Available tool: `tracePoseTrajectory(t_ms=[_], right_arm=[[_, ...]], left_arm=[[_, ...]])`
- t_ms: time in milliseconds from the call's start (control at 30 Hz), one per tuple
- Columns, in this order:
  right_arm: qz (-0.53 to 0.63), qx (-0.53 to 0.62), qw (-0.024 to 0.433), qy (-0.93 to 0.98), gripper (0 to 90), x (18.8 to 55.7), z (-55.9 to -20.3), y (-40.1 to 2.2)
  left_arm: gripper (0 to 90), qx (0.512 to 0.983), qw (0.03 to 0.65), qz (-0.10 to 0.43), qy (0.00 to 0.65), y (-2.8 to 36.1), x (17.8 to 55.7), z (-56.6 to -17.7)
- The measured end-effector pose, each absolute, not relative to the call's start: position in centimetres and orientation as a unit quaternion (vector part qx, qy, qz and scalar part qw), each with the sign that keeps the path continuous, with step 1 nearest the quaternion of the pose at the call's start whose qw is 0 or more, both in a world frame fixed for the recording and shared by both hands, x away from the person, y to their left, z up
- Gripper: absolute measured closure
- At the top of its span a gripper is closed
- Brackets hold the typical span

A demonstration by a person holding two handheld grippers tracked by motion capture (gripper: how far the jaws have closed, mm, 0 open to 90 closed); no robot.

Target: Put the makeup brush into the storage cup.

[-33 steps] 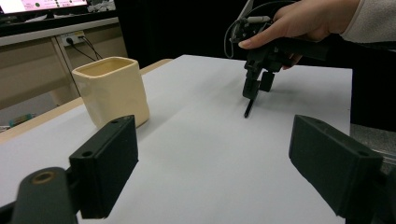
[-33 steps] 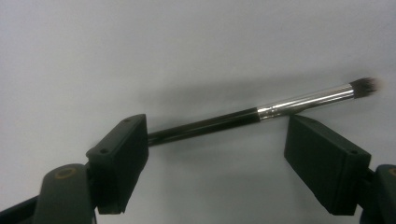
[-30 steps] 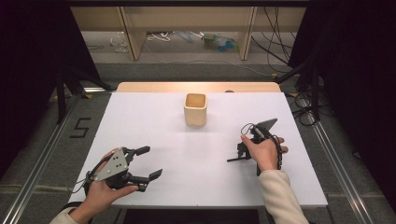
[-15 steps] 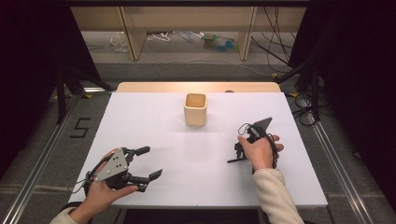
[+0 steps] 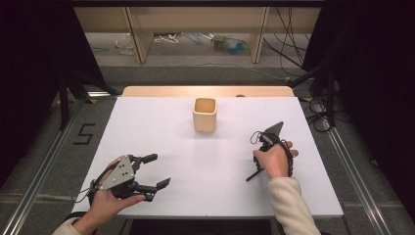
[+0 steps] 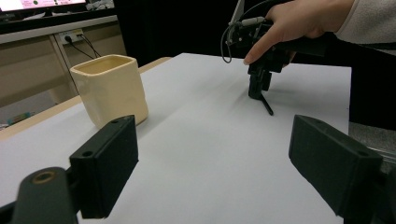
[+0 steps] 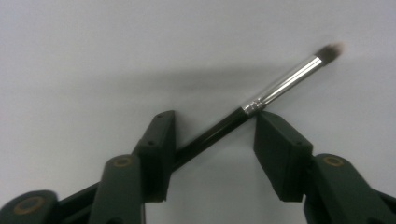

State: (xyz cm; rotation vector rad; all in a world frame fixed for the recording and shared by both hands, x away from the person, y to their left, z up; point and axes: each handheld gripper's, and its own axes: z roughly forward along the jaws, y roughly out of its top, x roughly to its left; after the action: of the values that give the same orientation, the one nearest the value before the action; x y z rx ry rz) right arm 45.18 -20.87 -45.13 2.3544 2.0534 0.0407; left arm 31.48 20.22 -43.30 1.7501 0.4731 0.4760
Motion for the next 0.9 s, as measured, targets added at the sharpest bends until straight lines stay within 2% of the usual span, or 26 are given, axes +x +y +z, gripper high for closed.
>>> tracePoseTrajectory(t_ms=[333, 500, 533, 567, 633, 900], right_arm=[[0.008, 0.736, 0.003, 0.677, 66.9, 45.0, -44.9, -21.4], [0.012, 0.729, 0.007, 0.684, 70.8, 45.0, -44.9, -21.5], [0.01, 0.725, 0.01, 0.688, 75.6, 45.0, -44.9, -21.5], [0.01, 0.725, 0.01, 0.688, 75.6, 45.0, -44.9, -21.5], [0.014, 0.724, 0.002, 0.69, 81.3, 45.0, -44.9, -21.7], [0.018, 0.704, 0.005, 0.71, 84.2, 44.9, -45.0, -22.2]], left_arm=[[15.9, 0.753, 0.592, 0.203, 0.204, 20.2, 31.5, -43.3], [15.9, 0.754, 0.591, 0.203, 0.203, 20.2, 31.5, -43.4], [15.9, 0.753, 0.592, 0.203, 0.203, 20.2, 31.5, -43.4], [15.9, 0.753, 0.592, 0.202, 0.204, 20.2, 31.5, -43.4], [15.9, 0.753, 0.592, 0.202, 0.203, 20.2, 31.5, -43.4], [15.9, 0.754, 0.591, 0.202, 0.203, 20.2, 31.5, -43.4]])
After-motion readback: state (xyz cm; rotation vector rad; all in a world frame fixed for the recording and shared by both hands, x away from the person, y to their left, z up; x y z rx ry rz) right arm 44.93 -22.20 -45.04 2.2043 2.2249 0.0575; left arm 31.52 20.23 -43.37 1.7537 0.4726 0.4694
